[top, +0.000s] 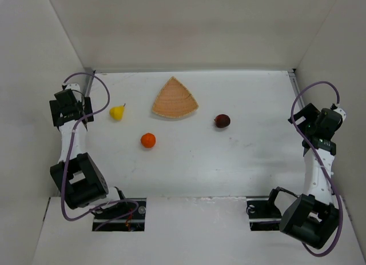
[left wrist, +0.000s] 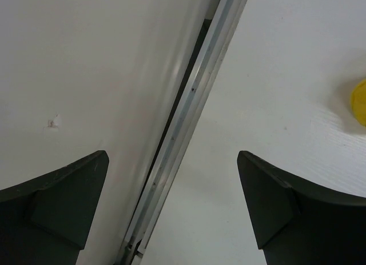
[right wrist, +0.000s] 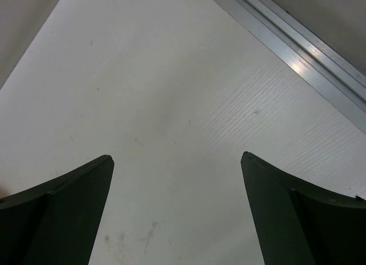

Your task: Place and organize the fake fruits in the fruit bowl

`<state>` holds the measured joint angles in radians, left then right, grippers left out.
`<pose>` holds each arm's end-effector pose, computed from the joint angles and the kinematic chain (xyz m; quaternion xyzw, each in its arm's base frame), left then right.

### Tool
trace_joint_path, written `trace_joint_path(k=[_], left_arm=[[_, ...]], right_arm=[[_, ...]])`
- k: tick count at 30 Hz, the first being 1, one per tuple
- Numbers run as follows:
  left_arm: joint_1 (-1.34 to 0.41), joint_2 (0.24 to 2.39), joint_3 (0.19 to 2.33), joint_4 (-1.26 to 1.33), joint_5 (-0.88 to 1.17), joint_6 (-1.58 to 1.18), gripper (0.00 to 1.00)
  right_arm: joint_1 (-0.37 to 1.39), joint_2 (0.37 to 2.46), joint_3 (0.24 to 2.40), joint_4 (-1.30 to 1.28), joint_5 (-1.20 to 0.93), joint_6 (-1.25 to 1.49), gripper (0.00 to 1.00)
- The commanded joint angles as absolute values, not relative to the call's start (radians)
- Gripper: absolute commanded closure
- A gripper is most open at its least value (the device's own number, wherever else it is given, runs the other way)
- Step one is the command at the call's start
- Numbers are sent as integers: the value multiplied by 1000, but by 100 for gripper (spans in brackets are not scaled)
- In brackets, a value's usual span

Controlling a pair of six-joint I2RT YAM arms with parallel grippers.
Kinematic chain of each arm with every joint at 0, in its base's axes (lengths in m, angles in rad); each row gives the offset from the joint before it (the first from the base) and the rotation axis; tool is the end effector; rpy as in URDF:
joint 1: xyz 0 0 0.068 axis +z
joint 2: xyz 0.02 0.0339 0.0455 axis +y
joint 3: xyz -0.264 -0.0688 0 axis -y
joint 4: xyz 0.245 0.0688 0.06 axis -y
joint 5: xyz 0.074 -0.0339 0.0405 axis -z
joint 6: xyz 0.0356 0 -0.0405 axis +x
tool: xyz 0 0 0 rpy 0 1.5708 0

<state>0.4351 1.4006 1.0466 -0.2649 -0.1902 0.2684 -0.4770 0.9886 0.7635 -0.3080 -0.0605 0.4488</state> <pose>0.2825 0.1387 0.2818 -0.1170 0.8781 0.2364 0.3991 0.1977 -0.0997 0.2821 0.3742 0.7833 0.0193 0.4960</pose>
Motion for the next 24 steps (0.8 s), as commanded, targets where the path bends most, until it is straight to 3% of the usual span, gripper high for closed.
trace_joint_path(k=[1,7,11,16,24], left_arm=[[406,1373,1077,-215,-261,259,0],[363,1379,1133,-296,-236,216,1],[305,1410,1195,-357,-83,230,0],[298,1566,1311,-420,142,239,0],[243,1793,1440,-405,205,249,0]], right_arm=[[-473,982,765,-270,-66,443,0],[-470,988,765,-267,-66,442,0],[-470,991,764,-265,-66,442,0],[-444,999,746,-250,-71,445,0],[-386,1008,738,-255,-69,457,0]])
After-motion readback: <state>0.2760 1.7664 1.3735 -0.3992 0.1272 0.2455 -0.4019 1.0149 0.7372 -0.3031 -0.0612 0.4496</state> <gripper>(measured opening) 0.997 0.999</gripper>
